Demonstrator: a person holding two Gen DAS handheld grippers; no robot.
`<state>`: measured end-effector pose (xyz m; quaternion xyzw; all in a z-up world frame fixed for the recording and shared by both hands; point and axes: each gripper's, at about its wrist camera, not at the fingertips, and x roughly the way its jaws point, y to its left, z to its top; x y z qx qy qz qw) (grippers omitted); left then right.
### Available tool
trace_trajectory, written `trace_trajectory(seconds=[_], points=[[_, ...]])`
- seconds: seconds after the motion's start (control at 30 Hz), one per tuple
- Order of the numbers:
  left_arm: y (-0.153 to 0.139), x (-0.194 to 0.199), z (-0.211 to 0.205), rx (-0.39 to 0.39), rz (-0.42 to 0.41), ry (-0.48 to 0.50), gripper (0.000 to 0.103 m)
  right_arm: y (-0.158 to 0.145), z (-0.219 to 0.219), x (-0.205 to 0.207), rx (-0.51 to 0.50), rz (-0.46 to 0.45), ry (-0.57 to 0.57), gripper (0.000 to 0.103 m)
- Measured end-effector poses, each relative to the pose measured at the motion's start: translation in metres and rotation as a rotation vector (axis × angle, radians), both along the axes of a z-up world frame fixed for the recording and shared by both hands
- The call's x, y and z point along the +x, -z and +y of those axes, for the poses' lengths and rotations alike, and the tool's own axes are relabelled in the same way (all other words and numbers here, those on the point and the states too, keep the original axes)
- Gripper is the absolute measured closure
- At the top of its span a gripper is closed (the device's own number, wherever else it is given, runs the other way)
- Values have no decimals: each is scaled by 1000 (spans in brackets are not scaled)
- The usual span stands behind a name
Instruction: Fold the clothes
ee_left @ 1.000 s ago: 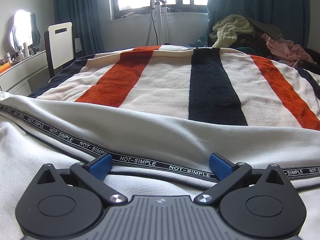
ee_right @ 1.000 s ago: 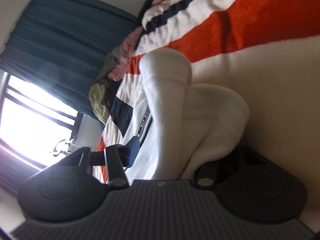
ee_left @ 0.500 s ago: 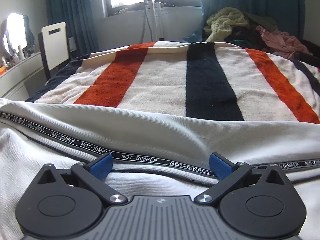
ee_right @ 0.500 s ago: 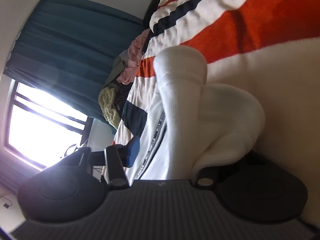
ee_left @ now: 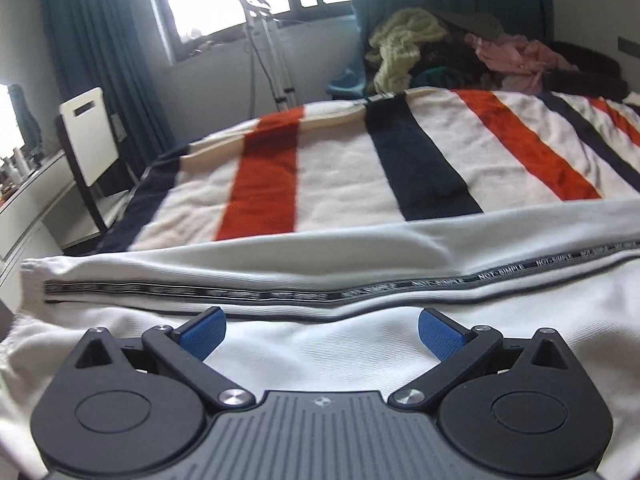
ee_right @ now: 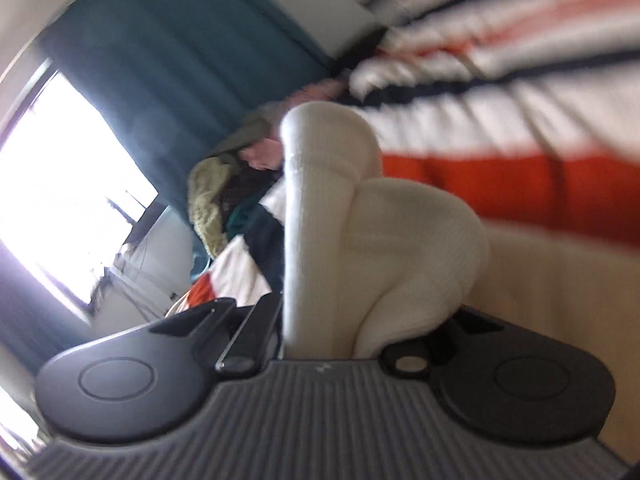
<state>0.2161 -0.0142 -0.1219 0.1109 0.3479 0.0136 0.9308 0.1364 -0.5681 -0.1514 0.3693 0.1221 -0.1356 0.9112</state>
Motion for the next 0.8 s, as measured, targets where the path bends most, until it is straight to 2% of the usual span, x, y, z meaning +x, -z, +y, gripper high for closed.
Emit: trace_trajectory(seconds=[0.1, 0.2, 0.33, 0.4, 0.5, 0.6, 0.67, 0.73, 0.8], points=[[-15, -12, 17, -99, 12, -10, 0, -45, 39, 7, -214, -22, -48, 92], [-22, -21, 25, -122, -14, -34, 0, -80, 89, 13, -418, -49, -101, 92], [-32, -28, 39, -160, -53, -37, 0, -102, 165, 15, -664, -82, -192, 92], [-40, -33, 59, -230, -86, -79, 0, -107, 204, 15, -776, -95, -242, 92], [-52, -41, 90, -338, -136, -144, 0, -100, 264, 14, -918, -124, -329, 93], [-64, -47, 125, -425, -190, -224, 0, -77, 325, 9, -1055, -153, -432, 93], [-68, -49, 143, -462, -198, -252, 0, -52, 362, 4, -1124, -152, -533, 93], [-74, -49, 150, -456, -186, -223, 0, -22, 400, -7, -1207, -135, -638, 93], [-83, -57, 141, -385, -225, -161, 0, 5, 431, -23, -1283, -106, -730, 93]])
